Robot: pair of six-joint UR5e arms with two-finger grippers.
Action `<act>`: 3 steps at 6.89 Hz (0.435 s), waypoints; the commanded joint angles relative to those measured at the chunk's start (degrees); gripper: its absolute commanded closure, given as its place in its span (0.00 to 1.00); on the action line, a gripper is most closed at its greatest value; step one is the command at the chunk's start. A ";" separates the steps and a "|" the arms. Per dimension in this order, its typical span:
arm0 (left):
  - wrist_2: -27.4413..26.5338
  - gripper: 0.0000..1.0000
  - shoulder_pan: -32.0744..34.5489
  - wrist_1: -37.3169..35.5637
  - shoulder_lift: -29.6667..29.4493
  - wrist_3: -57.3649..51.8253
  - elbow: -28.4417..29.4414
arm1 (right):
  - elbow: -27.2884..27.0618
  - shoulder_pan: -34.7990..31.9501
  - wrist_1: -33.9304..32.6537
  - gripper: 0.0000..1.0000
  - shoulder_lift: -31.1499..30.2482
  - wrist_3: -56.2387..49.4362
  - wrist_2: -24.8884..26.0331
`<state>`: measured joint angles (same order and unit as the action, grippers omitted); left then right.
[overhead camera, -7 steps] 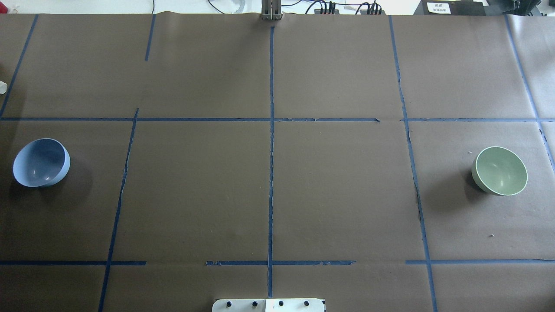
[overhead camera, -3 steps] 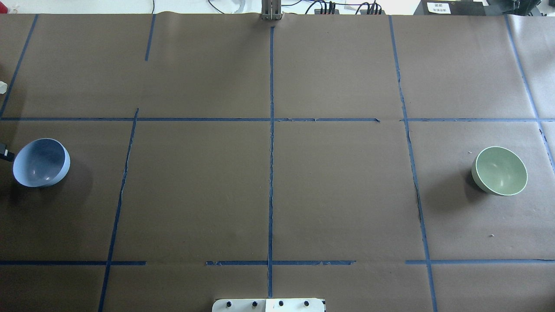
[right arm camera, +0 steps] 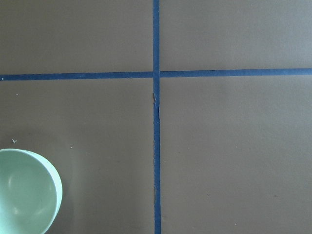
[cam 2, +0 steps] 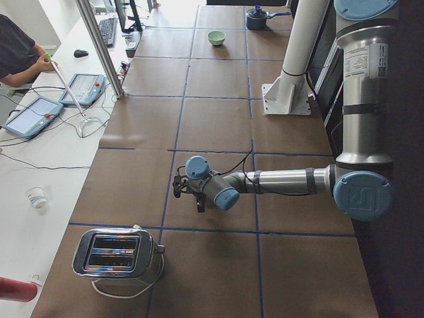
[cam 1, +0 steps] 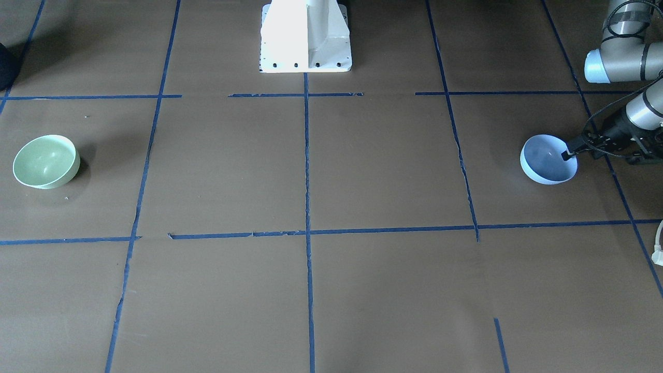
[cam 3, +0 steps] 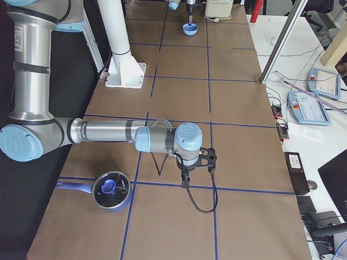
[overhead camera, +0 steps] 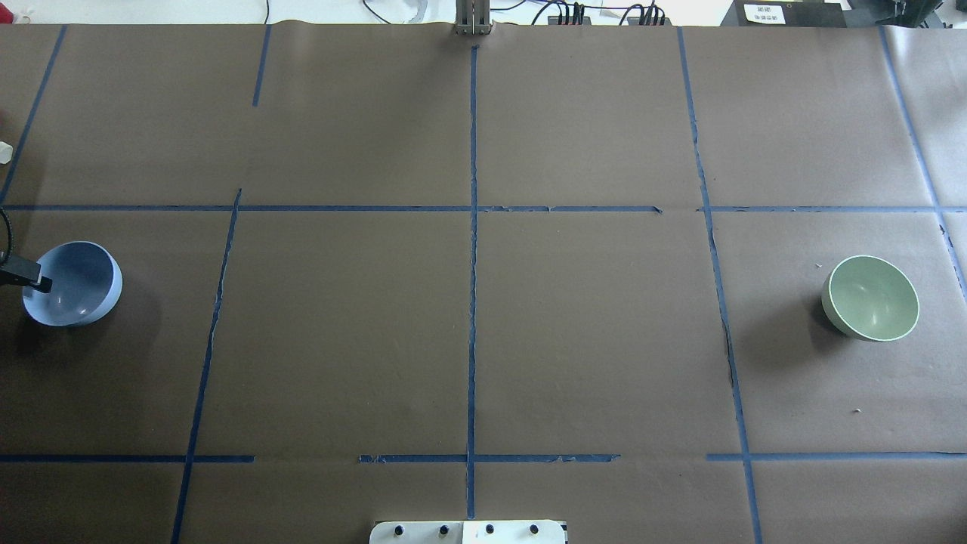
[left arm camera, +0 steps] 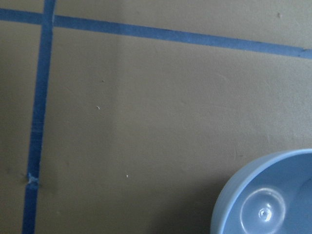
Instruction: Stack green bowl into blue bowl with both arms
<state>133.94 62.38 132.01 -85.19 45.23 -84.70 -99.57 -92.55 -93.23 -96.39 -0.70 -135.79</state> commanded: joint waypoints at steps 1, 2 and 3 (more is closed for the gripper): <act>-0.08 0.66 -1.03 0.09 -0.15 0.12 -0.29 | -0.01 0.00 -0.02 0.00 0.06 0.00 0.00; 0.09 0.85 -1.03 0.09 -0.24 0.03 -0.46 | -0.01 0.00 -0.02 0.00 0.06 0.00 0.00; 0.44 0.94 -1.03 0.09 -0.24 0.12 -0.99 | -0.01 0.00 -0.02 0.00 0.06 0.00 0.00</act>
<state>134.08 61.40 132.09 -85.39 45.32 -85.23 -99.58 -92.55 -93.25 -96.33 -0.70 -135.79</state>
